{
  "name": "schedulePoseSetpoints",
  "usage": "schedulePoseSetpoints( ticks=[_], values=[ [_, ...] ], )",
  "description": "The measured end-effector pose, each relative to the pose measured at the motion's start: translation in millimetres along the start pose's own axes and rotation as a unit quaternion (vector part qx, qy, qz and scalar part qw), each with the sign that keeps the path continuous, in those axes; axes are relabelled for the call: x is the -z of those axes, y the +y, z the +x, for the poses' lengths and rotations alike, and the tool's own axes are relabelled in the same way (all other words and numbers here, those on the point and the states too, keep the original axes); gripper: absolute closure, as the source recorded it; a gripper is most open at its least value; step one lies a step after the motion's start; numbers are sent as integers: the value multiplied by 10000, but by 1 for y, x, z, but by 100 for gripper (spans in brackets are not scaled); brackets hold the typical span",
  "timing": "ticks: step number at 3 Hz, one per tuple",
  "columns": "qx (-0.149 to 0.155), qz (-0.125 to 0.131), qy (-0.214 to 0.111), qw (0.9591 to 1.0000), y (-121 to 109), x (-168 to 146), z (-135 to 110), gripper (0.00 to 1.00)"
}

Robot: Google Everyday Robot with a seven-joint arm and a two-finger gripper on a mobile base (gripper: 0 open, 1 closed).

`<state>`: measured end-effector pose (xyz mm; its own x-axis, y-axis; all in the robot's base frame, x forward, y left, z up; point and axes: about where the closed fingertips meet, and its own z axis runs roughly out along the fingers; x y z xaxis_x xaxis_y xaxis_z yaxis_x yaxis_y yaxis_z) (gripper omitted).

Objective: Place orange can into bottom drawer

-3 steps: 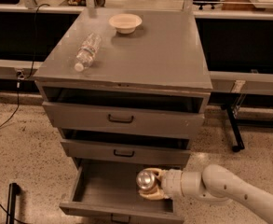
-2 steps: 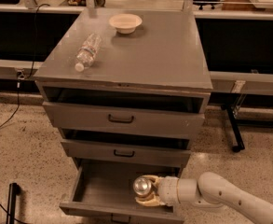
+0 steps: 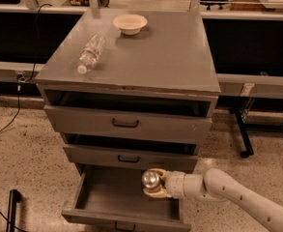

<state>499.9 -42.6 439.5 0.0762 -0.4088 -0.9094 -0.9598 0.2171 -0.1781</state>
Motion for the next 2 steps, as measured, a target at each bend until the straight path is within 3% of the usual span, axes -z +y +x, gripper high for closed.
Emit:
schedulePoseSetpoints(
  ticks=[1, 2],
  values=[
    [-53, 390, -500, 9980, -35, -7, 41, 100],
    [-120, 664, -499, 9965, -57, -1, 61, 100]
  ],
)
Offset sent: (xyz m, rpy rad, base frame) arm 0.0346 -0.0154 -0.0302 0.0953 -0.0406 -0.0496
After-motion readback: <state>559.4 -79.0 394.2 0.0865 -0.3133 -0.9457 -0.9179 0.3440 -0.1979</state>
